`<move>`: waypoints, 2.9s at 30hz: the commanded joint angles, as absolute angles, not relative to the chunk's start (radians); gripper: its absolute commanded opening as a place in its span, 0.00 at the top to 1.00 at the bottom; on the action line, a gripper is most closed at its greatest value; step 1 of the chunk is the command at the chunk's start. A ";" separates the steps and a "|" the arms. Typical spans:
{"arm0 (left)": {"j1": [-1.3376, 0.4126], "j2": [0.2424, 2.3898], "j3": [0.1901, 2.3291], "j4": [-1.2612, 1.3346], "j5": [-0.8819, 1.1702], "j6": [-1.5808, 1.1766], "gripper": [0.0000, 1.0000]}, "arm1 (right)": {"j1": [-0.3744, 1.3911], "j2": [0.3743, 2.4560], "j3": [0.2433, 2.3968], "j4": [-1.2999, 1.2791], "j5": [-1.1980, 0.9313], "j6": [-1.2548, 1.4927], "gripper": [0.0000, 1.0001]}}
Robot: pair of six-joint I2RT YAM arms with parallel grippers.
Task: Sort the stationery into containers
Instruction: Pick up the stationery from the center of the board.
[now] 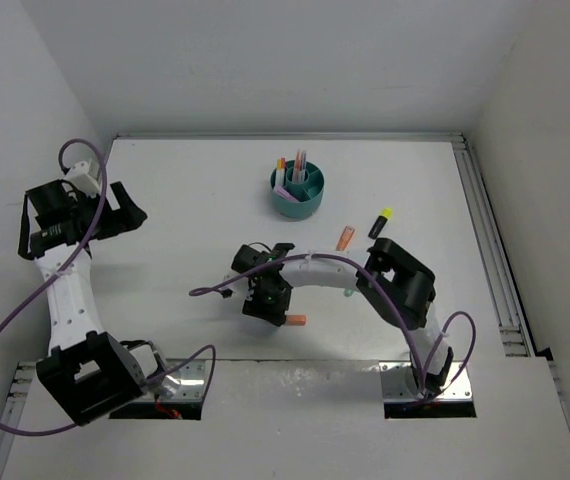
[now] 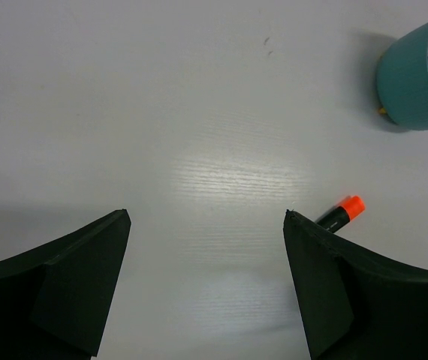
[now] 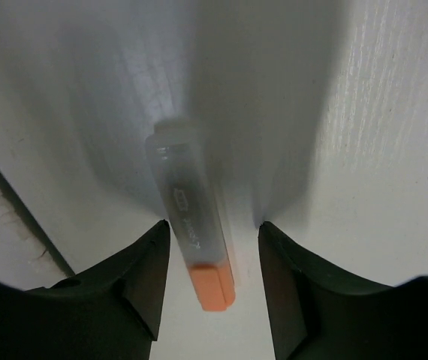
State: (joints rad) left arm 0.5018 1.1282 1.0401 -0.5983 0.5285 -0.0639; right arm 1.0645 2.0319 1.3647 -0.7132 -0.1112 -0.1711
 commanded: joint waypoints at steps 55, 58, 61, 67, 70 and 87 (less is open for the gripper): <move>-0.379 1.370 1.031 0.525 0.408 -0.739 0.55 | 0.422 1.855 1.916 -0.624 -0.172 1.377 1.00; -0.409 1.382 1.038 0.517 0.387 -0.741 0.54 | 0.420 1.852 1.911 -0.663 -0.156 1.416 1.00; -0.413 1.400 1.055 0.497 0.362 -0.736 0.52 | 0.417 1.841 1.904 -0.670 -0.173 1.437 1.00; -0.423 1.450 1.123 0.456 0.354 -0.712 0.52 | 0.411 1.832 1.891 -0.667 -0.190 1.460 1.00; -0.431 1.463 1.135 0.446 0.354 -0.707 0.53 | 0.408 1.829 1.891 -0.667 -0.196 1.468 1.00; -0.422 1.502 1.157 0.399 0.385 -0.707 0.60 | 0.403 1.842 1.910 -0.649 -0.201 1.471 1.00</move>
State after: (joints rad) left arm -0.4183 1.4918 1.1091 0.3866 0.3664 -0.7078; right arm 0.4072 1.8801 1.8763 -0.6746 -0.1871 1.4563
